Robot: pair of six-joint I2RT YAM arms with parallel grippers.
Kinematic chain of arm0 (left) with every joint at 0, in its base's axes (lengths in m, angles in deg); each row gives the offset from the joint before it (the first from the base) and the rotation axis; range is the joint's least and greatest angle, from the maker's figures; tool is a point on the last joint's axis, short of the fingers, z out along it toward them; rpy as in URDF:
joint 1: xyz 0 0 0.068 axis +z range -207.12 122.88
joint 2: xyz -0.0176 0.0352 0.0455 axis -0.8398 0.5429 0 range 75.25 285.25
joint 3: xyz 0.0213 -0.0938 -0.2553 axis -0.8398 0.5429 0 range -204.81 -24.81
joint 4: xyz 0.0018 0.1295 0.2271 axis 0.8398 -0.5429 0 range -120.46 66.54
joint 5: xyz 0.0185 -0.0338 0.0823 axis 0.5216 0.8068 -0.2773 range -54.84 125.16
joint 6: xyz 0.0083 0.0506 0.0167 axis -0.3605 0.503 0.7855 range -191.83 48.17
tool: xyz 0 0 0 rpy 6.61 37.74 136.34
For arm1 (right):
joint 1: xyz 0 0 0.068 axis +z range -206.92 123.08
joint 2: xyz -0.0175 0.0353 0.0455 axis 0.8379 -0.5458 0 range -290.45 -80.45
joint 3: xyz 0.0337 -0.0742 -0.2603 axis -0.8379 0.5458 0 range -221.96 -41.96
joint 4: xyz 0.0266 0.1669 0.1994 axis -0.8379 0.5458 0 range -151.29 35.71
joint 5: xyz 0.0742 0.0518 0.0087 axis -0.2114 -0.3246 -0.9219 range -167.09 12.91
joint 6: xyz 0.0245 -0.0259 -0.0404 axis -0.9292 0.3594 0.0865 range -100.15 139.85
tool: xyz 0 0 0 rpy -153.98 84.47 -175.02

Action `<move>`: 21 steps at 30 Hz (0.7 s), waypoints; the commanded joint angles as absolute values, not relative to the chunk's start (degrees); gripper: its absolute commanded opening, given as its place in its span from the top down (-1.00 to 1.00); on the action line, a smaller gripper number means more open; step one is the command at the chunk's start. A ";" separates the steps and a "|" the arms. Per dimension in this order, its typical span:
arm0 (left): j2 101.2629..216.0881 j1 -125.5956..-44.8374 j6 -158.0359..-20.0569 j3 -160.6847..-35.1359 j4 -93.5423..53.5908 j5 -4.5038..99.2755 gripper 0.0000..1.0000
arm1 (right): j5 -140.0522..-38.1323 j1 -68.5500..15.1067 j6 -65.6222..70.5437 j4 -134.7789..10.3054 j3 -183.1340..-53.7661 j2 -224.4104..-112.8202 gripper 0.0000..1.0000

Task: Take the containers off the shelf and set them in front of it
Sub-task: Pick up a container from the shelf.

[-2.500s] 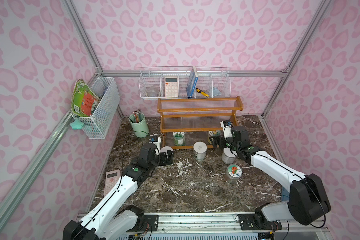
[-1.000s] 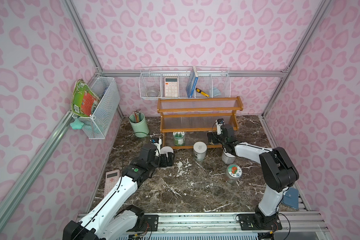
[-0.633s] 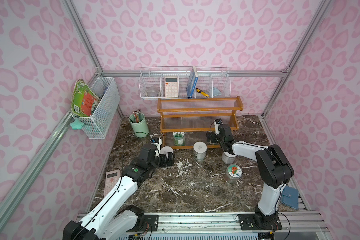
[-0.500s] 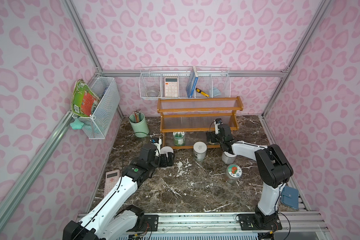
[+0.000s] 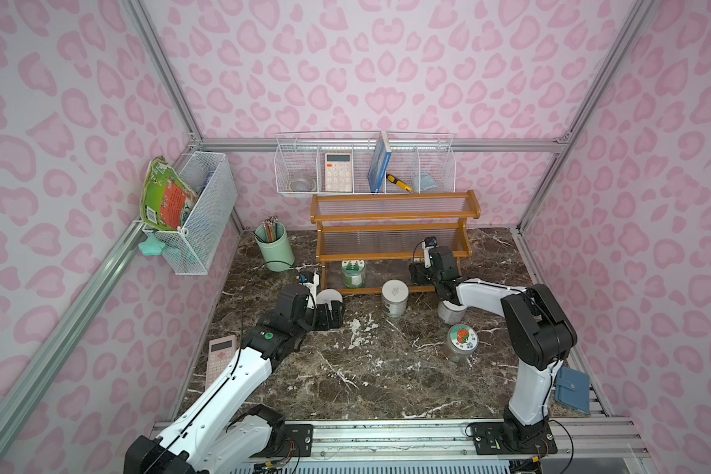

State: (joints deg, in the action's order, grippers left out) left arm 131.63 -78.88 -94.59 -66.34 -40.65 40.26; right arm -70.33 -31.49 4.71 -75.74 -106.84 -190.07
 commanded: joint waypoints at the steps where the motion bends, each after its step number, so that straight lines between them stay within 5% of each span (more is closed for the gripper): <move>1: 131.48 -78.83 -94.69 -66.42 -40.60 39.88 -0.99 | -70.34 -31.12 5.15 -75.31 -107.00 -189.62 -0.49; 21: 131.06 -78.83 -94.68 -66.55 -40.77 39.81 -0.99 | -66.37 -29.00 5.89 -72.19 -103.96 -184.11 -0.40</move>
State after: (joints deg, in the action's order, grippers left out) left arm 131.39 -78.88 -94.59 -66.34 -40.65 40.06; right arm -67.38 -29.26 5.98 -72.20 -104.55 -185.11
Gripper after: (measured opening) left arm 0.994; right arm 0.839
